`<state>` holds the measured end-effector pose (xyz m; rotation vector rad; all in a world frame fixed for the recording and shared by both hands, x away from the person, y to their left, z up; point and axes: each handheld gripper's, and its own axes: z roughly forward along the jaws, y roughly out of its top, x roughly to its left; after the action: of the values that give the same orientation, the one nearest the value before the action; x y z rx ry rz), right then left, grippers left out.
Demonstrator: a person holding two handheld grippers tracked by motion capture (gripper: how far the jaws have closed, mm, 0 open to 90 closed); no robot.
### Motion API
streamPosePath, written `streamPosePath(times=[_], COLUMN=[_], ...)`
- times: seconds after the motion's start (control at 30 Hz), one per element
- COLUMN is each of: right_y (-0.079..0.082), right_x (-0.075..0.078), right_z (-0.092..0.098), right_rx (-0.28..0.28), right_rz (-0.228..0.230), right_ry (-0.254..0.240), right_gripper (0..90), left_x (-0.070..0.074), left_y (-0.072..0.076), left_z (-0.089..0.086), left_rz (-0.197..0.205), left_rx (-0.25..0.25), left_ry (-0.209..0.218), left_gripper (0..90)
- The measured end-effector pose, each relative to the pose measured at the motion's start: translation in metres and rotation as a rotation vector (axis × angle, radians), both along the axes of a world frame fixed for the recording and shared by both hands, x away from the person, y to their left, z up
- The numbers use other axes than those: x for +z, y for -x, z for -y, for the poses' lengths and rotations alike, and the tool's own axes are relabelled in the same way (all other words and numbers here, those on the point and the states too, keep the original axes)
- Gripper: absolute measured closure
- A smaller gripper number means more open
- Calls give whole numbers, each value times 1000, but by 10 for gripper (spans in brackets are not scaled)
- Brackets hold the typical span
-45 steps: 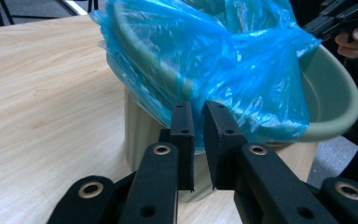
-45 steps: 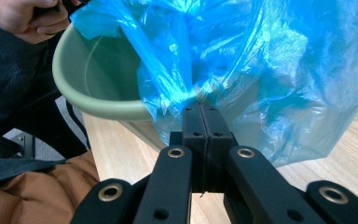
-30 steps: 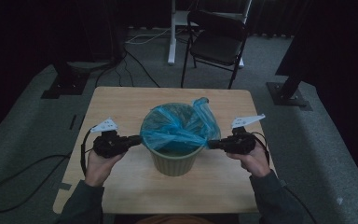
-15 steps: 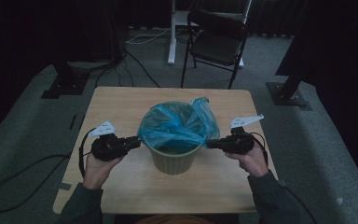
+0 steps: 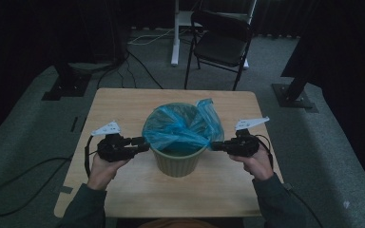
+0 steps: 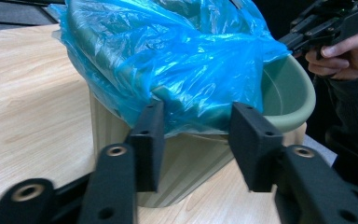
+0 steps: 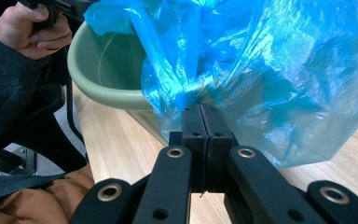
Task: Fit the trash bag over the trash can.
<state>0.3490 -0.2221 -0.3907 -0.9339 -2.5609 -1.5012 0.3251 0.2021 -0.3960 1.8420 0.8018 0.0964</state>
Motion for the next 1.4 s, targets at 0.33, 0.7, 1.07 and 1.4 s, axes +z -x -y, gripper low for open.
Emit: streamPosePath(times=[0.33, 0.7, 1.07, 1.4], right_y=[0, 3, 5, 2], right_x=[-2, -4, -7, -7], right_z=[0, -7, -13, -27], right_rx=[6, 47, 78, 100], right_rz=[-5, -14, -24, -9], right_ry=[-13, -10, -23, -21], right_gripper=[898, 899, 899, 897], left_x=[-8, -23, -36, -43], left_y=[11, 15, 10, 0], left_z=[3, 20, 26, 19], left_rz=[-10, -29, -56, -51], left_rx=[-35, -72, -64, 16], left_ry=[14, -38, -57, -88], left_gripper=[899, 900, 900, 899])
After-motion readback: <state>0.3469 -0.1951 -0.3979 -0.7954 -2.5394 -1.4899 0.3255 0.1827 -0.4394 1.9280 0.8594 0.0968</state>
